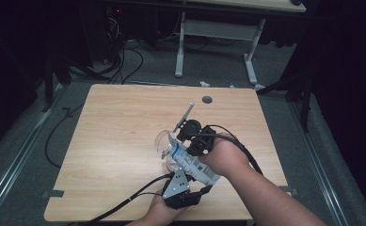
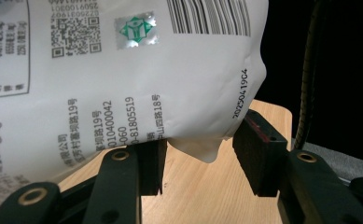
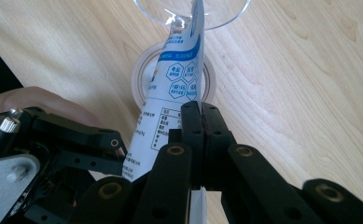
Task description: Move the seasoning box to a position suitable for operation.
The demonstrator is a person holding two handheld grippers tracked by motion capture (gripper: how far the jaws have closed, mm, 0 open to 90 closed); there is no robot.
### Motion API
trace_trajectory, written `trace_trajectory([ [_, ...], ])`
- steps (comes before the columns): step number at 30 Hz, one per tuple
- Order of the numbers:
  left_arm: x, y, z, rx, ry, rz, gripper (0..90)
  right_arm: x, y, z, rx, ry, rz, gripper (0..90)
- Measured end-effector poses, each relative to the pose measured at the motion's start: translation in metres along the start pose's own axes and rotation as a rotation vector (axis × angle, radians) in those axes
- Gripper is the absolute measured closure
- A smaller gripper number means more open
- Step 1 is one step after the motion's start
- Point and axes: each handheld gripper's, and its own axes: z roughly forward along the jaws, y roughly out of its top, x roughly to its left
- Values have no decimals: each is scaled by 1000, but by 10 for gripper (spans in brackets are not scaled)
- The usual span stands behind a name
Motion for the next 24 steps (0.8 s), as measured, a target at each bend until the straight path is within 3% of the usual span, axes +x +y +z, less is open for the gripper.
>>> trace_trajectory([
  [24,-1,-17,-2,48,-3,18,543,1,-14,-1,12,13,14,900],
])
